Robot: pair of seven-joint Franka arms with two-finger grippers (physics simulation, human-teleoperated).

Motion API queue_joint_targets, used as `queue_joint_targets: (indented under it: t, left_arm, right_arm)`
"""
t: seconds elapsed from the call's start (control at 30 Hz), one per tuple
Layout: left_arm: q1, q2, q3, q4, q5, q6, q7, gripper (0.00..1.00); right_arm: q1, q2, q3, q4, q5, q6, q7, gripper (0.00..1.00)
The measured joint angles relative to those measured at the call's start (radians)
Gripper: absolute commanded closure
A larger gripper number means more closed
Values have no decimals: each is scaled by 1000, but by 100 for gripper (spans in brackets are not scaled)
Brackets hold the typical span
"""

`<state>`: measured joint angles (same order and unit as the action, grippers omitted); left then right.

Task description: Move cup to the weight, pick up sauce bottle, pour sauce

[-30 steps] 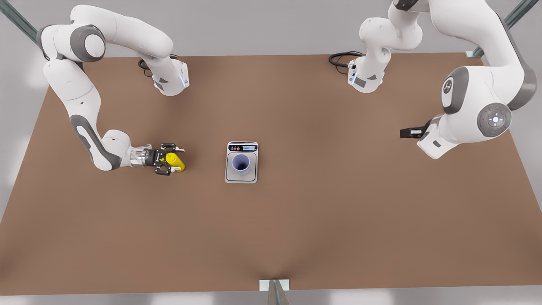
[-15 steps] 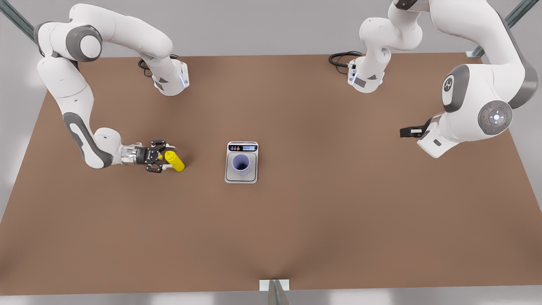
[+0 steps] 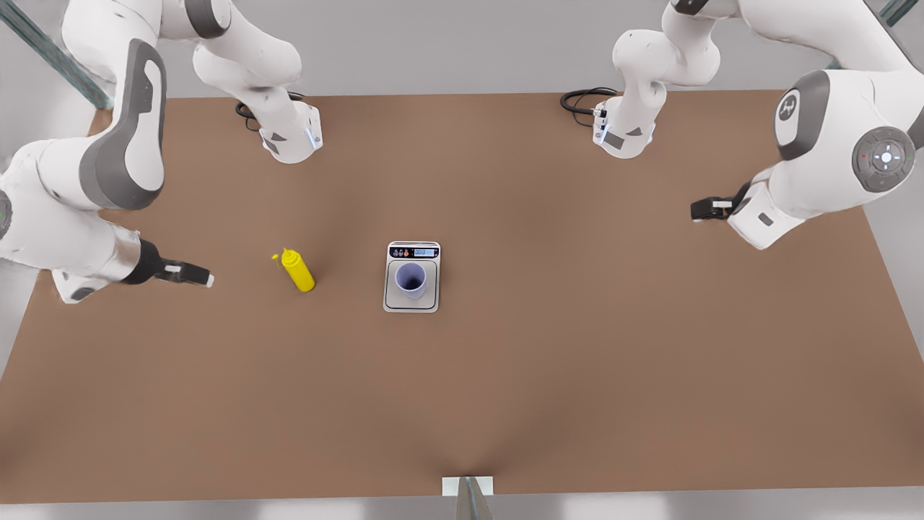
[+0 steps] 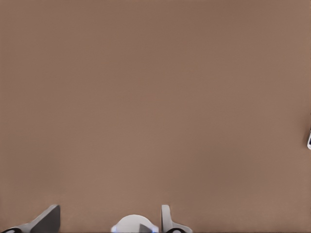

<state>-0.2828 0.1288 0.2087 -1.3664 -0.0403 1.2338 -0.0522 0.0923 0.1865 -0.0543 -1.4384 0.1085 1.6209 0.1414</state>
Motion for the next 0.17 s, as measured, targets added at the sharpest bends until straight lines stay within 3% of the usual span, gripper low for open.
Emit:
queue_joint_targets:
  t: [0.17]
  left_arm:
    - [4,-37,3,-51,6,50,-2,0]
  right_arm:
    - [-6,-63,103,-112,-40,77,-2,0]
